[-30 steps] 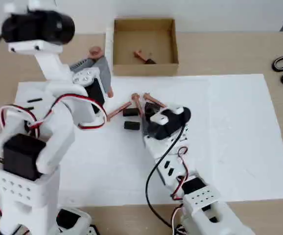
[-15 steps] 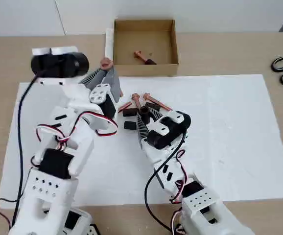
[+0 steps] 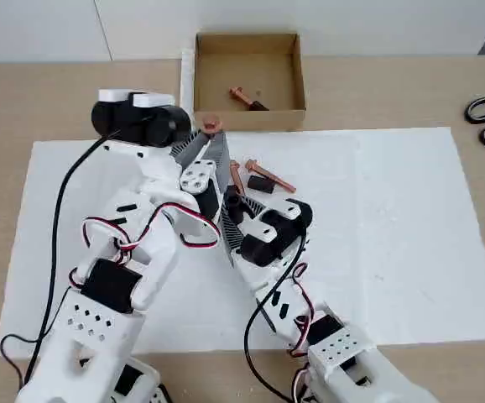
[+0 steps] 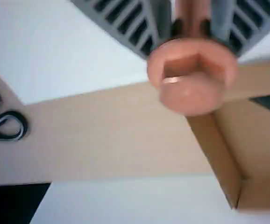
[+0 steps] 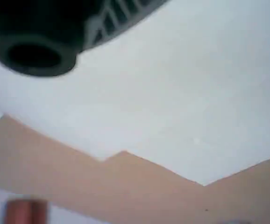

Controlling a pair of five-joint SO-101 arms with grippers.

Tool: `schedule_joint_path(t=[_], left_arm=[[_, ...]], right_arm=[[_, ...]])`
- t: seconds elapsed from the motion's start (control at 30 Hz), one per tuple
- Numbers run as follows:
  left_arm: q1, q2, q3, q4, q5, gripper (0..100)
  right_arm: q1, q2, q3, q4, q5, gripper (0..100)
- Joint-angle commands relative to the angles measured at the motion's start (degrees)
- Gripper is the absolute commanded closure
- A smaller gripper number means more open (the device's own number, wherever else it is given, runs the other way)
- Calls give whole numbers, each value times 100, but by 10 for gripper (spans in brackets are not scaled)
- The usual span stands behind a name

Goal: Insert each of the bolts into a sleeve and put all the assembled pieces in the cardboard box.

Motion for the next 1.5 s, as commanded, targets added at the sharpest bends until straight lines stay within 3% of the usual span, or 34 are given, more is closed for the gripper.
schedule_joint_path(t=[0.0,1.2,1.47], left_arm=[[44,-193,-22,97,-35,994],[44,-229,259,97,-9,994],[35,-246,251,396,70,994]], right_arm=[[-48,-154,-26,-154,70,994],[-435,-154,-53,-119,79,994],[-409,-154,-53,-145,79,994]])
